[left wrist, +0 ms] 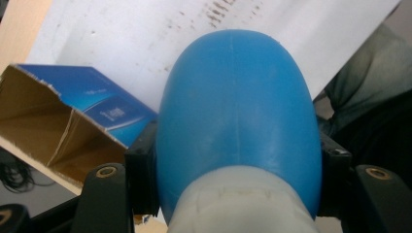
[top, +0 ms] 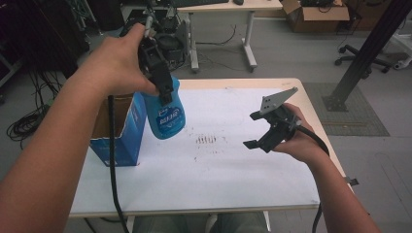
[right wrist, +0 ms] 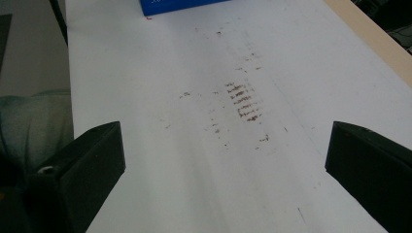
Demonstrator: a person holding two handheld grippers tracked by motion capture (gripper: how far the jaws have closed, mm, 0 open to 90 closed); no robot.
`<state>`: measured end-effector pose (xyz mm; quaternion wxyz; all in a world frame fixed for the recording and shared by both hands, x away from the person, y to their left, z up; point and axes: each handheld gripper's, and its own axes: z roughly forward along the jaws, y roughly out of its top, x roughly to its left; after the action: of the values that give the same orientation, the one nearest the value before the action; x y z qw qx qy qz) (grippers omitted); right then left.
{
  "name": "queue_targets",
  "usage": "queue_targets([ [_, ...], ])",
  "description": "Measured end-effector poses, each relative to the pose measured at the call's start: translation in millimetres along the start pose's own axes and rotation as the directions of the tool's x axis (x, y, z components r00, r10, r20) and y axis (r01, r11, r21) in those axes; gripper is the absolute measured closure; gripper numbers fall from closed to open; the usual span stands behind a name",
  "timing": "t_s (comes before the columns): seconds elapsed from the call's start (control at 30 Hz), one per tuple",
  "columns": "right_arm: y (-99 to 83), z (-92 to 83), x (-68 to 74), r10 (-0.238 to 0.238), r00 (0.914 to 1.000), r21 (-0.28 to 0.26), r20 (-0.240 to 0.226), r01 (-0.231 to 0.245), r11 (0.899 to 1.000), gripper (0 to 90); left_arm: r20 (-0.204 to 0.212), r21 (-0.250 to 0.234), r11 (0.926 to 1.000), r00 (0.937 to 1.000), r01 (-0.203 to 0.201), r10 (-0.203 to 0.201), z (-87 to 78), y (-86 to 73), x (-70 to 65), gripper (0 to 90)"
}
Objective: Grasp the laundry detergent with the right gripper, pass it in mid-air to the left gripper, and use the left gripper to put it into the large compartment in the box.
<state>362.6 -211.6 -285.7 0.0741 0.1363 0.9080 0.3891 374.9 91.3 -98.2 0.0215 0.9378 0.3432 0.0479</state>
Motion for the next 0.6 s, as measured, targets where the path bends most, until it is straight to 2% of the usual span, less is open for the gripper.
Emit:
queue_targets([
  [0.13,-0.9,-0.6,-0.6,0.0,1.0,0.006,-0.001,0.0,1.0,0.8,-0.008,-0.006,0.9968,0.9968,0.08,-0.08,-7.4,-2.6,9.0,37.9],
  [0.17,-0.9,-0.2,-0.6,0.0,1.0,0.006,-0.001,0.0,1.0,0.8,-0.008,0.0,0.996,0.996,0.089,-0.089,-9.5,-3.4,11.4,37.9],
  [0.3,0.4,0.1,-1.0,-0.002,1.0,0.007,-0.005,0.002,1.0,0.9,-0.009,-0.009,0.9867,0.9866,0.163,-0.163,-15.8,-7.1,20.6,37.9],
  [0.37,1.7,0.8,-1.1,-0.004,1.0,0.008,-0.008,0.004,1.0,1.0,-0.012,-0.012,0.9765,0.9765,0.215,-0.215,-19.7,-10.1,27.0,37.9],
  [0.4,2.0,1.0,-1.2,-0.004,1.0,0.009,-0.008,0.004,1.0,1.0,-0.012,-0.013,0.9691,0.9691,0.246,-0.247,-21.9,-12.0,30.9,37.9],
  [0.43,2.5,1.3,-1.5,-0.006,0.9999,0.008,-0.009,0.006,1.0,1.0,-0.014,-0.014,0.9663,0.9662,0.257,-0.257,-22.7,-12.8,32.4,37.9],
  [0.47,2.7,1.4,-1.5,-0.005,0.9999,0.008,-0.009,0.005,1.0,1.0,-0.013,-0.023,0.9561,0.9561,0.292,-0.293,-24.6,-15.0,36.1,37.9],
  [0.53,3.4,2.1,-1.8,-0.005,0.9999,0.008,-0.011,0.005,1.0,1.2,-0.016,-0.02,0.946,0.9459,0.324,-0.324,-27.7,-18.1,42.1,37.9],
  [0.57,3.7,2.6,-1.9,-0.008,0.9999,0.008,-0.013,0.008,1.0,1.2,-0.016,-0.021,0.9364,0.9364,0.35,-0.351,-29.5,-20.4,46.4,37.9],
  [0.6,3.9,3.4,-1.8,-0.007,0.9999,0.008,-0.014,0.007,1.0,1.2,-0.018,-0.021,0.9306,0.9305,0.366,-0.366,-30.8,-22.2,49.5,37.9],
])
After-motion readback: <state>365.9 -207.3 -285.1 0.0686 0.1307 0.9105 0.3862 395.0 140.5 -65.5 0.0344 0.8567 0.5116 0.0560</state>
